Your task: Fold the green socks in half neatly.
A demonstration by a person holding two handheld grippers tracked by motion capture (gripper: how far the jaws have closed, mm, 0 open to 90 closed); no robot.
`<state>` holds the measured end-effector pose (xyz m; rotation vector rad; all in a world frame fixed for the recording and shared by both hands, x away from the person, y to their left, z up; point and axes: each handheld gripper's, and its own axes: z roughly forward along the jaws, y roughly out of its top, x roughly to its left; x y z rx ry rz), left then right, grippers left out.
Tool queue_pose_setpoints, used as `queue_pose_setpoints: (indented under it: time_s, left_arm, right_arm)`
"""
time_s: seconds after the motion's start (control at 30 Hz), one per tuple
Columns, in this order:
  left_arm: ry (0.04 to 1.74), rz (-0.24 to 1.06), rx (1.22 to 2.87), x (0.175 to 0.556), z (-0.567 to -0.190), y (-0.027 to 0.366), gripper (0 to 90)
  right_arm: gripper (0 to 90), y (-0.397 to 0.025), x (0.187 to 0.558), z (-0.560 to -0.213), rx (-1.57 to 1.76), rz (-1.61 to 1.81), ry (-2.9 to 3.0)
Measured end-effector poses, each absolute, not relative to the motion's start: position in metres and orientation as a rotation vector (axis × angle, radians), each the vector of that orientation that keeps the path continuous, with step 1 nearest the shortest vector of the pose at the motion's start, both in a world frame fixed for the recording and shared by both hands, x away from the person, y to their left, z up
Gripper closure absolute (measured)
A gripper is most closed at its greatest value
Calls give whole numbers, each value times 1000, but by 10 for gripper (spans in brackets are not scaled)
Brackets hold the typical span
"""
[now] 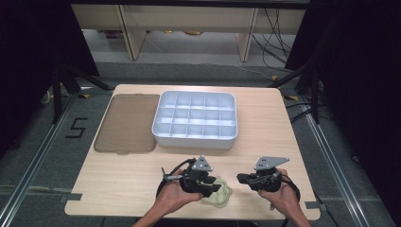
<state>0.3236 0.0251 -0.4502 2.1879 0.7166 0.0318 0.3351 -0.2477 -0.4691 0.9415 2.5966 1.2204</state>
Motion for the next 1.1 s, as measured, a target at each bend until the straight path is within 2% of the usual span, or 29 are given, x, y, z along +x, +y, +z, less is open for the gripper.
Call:
queue_pose_setpoints:
  time_s: [0.1,0.2,0.4,0.63,0.83,1.1]
  left_arm:
    - [745,46,2196,322,-459,36,767]
    - [759,38,2214,319,-469,37,781]
    - [694,40,2345,322,-485,34,798]
    - [696,45,2366,324,-491,32,806]
    - [708,45,2365,323,-495,33,825]
    - [701,64,2377,321,-495,32,827]
  right_arm:
    - [855,-239,330,-465,911,1230,2603]
    - [856,-228,326,-464,860,1230,2629]
    - [855,-208,319,-467,781,1214,2692]
    - [855,-199,315,-479,739,1153,2765]
    - [876,-210,318,-495,832,1043,2792]
    - [867,-212,316,-490,838,1023,2762]
